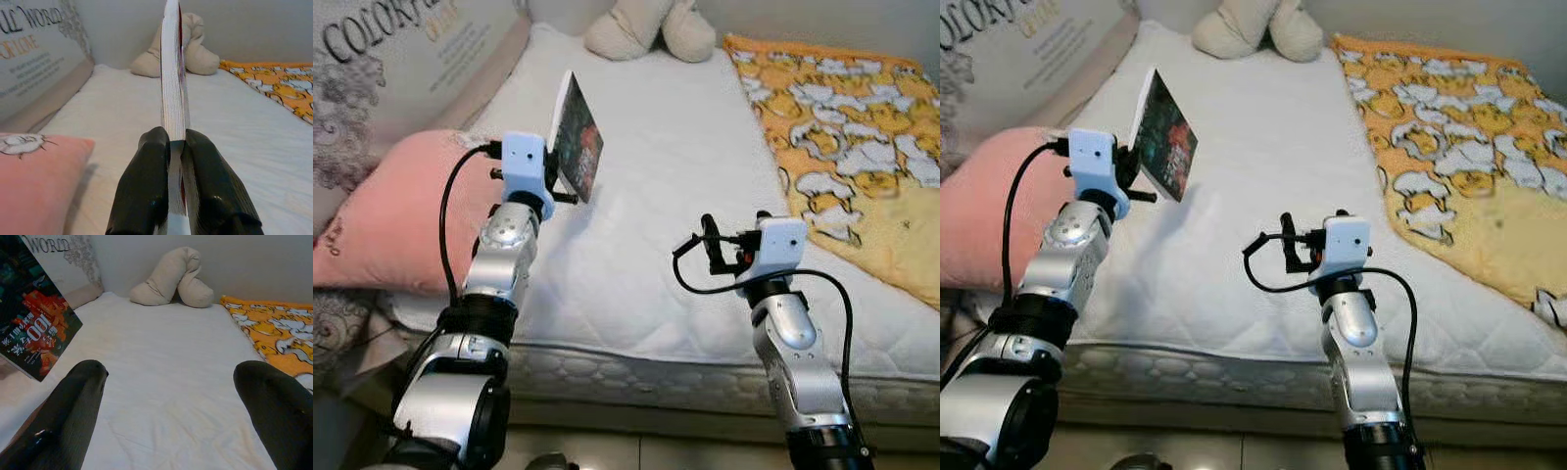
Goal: Clean up the room
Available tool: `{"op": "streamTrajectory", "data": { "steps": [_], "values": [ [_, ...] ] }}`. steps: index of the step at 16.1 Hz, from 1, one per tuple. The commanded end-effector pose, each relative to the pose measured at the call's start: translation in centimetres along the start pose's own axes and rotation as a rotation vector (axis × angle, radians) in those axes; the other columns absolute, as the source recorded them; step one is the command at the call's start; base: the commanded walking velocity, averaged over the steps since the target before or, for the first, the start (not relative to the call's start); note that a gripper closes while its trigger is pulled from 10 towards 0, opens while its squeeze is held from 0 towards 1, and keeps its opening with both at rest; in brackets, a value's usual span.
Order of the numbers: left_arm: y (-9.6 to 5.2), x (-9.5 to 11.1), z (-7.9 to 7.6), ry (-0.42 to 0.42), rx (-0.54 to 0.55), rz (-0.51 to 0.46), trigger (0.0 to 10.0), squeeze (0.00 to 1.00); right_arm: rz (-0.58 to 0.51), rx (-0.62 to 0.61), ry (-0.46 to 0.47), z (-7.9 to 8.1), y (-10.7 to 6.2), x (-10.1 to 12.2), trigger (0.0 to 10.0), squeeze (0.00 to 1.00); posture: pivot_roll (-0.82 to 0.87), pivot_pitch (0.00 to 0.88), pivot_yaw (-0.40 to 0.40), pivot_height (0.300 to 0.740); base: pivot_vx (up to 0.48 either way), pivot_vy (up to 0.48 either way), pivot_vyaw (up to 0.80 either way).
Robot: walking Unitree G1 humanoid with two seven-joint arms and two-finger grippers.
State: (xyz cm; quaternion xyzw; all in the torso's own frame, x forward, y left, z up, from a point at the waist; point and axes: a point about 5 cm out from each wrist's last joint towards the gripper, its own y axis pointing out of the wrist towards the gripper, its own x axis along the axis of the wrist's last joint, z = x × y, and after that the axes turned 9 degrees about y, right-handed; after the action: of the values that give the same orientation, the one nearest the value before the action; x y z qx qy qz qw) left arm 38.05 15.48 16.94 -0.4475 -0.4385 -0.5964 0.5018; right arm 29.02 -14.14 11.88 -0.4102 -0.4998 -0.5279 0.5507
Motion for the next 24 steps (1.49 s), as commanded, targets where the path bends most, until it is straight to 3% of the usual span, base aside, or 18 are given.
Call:
{"op": "streamTrajectory", "data": {
  "steps": [1, 6, 8, 10, 13, 14, 16, 18, 20, 22, 24],
  "values": [
    [0.7, 2.3, 0.5, 0.000, 0.021, -0.093, 10.0, 0.00, 0.000, 0.008, 0.000, 0.1, 0.0, -0.1, 10.0, 0.00, 0.03, 0.000, -0.048, 0.740, 0.341, 0.337, 0.00],
    [0.9, 2.3, -0.6, -0.034, -0.011, -0.086, 10.0, 0.00, 0.012, 0.010, 0.002, 0.1, 0.0, -0.3, 10.0, 0.00, 0.02, 0.000, -0.046, 0.740, 0.169, 0.232, 0.00],
    [1.4, 1.9, -1.5, -0.239, 0.003, -0.035, 10.0, 0.00, 0.024, 0.009, 0.001, 0.1, -0.3, -0.6, 10.0, 0.00, 0.03, 0.000, -0.050, 0.740, 0.000, 0.000, 0.00],
    [2.1, 1.5, -2.9, -0.367, 0.008, 0.012, 10.0, 0.00, 0.043, 0.014, -0.004, -0.1, -0.5, -0.8, 10.0, 0.00, 0.01, 0.023, -0.073, 0.740, 0.000, 0.000, 0.00],
    [3.2, 2.7, -3.3, -0.521, 0.035, 0.021, 10.0, 0.00, 0.058, 0.034, -0.024, -0.2, -0.9, -0.7, 10.0, 0.00, -0.01, 0.042, -0.086, 0.740, 0.000, 0.000, 0.00],
    [3.8, 3.4, -2.7, -0.675, 0.072, 0.019, 10.0, 0.00, 0.065, 0.031, -0.034, -0.5, -1.1, -0.7, 10.0, 0.00, -0.03, 0.050, -0.084, 0.740, 0.000, 0.000, 0.00],
    [3.5, 1.8, -2.7, -0.893, 0.150, 0.094, 10.0, 0.00, 0.073, 0.024, -0.043, -0.8, -1.6, -0.8, 10.0, 0.00, -0.05, 0.058, -0.083, 0.740, 0.000, 0.000, 0.00],
    [2.5, -0.6, -4.3, -0.953, 0.174, 0.191, 10.0, 0.00, 0.084, 0.021, -0.048, -0.9, -2.1, -0.9, 10.0, 0.00, -0.06, 0.064, -0.079, 0.740, 0.000, 0.000, 0.00],
    [2.1, -1.6, -5.3, -1.005, 0.201, 0.235, 10.0, 0.00, 0.096, 0.017, -0.050, -1.0, -2.4, -1.1, 10.0, 0.00, -0.05, 0.063, -0.076, 0.740, 0.000, 0.000, 0.00],
    [1.7, -2.4, -4.5, -1.003, 0.295, 0.236, 10.0, 0.00, 0.104, 0.023, -0.050, -0.8, -2.5, -1.2, 10.0, 0.00, -0.05, 0.063, -0.076, 0.740, 0.000, 0.000, 0.00],
    [0.4, -4.5, -3.2, -0.966, 0.412, 0.269, 10.0, 0.00, 0.113, 0.033, -0.054, -0.8, -2.6, -1.3, 10.0, 0.00, -0.05, 0.067, -0.083, 0.740, 0.000, 0.000, 0.00]
  ]
}}
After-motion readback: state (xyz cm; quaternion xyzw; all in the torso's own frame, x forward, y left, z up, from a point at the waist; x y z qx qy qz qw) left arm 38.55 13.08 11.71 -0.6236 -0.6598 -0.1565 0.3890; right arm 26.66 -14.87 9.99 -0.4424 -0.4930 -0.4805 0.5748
